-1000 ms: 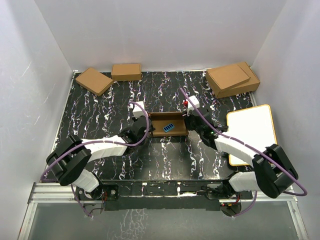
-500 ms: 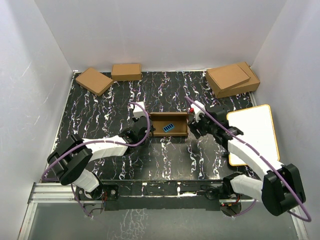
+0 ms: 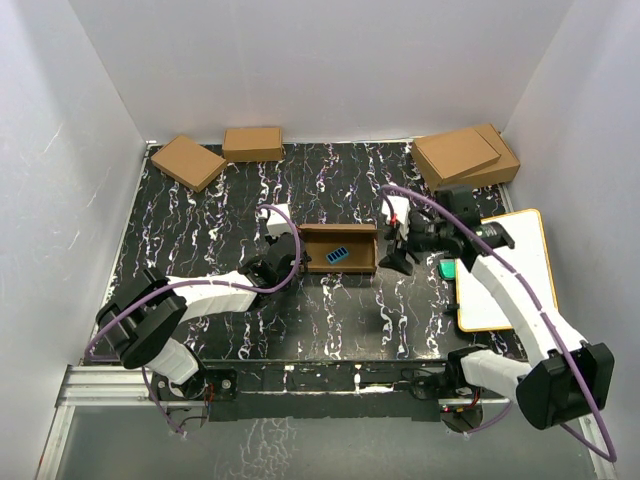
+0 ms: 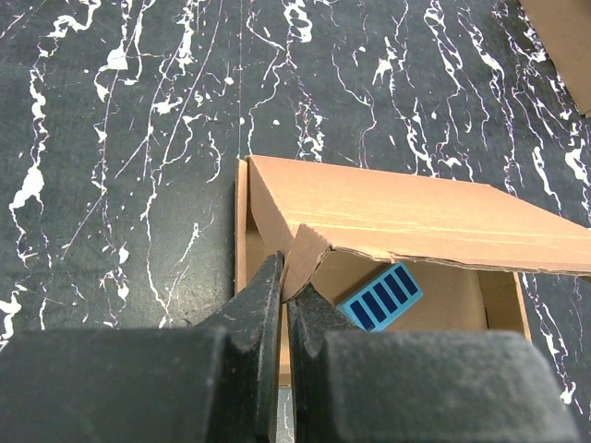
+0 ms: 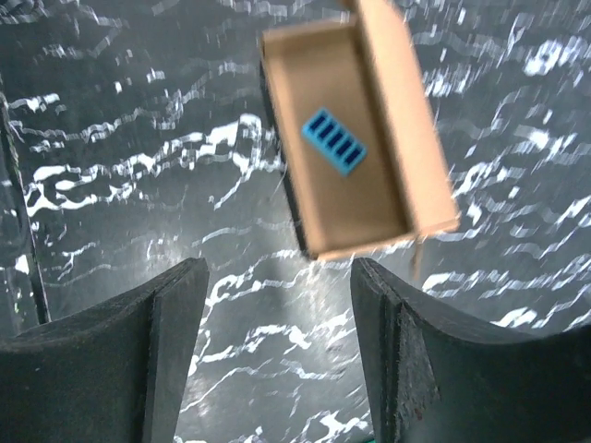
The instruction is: Fold the paper box
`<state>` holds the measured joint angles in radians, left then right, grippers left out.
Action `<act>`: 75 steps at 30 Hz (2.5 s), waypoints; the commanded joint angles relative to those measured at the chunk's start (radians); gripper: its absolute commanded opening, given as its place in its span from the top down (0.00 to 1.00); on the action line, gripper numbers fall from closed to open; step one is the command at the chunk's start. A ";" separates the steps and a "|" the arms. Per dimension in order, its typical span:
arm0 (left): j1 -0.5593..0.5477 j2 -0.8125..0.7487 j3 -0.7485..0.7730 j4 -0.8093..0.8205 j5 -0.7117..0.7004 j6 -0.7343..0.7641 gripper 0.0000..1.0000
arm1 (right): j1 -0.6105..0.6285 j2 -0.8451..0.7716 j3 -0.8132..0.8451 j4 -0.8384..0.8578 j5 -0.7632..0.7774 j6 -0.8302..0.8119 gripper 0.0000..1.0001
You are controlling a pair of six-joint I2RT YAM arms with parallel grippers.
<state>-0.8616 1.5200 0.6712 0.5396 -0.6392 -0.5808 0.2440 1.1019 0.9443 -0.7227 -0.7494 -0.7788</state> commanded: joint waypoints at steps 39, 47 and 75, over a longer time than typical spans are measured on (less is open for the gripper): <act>-0.005 0.006 -0.023 -0.019 0.019 -0.004 1.00 | 0.220 0.423 0.360 0.115 0.183 -0.146 0.61; -0.005 -0.009 -0.018 -0.035 0.033 -0.003 1.00 | 0.222 0.418 0.331 0.129 0.194 -0.160 0.87; 0.148 -0.480 0.009 -0.388 0.609 0.067 0.43 | 0.192 0.411 0.105 0.196 0.083 -0.164 0.89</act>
<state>-0.8005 0.9745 0.6300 0.1635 -0.1780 -0.4931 0.4423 1.5295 1.0798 -0.5705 -0.6144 -0.9371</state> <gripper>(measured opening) 0.618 0.094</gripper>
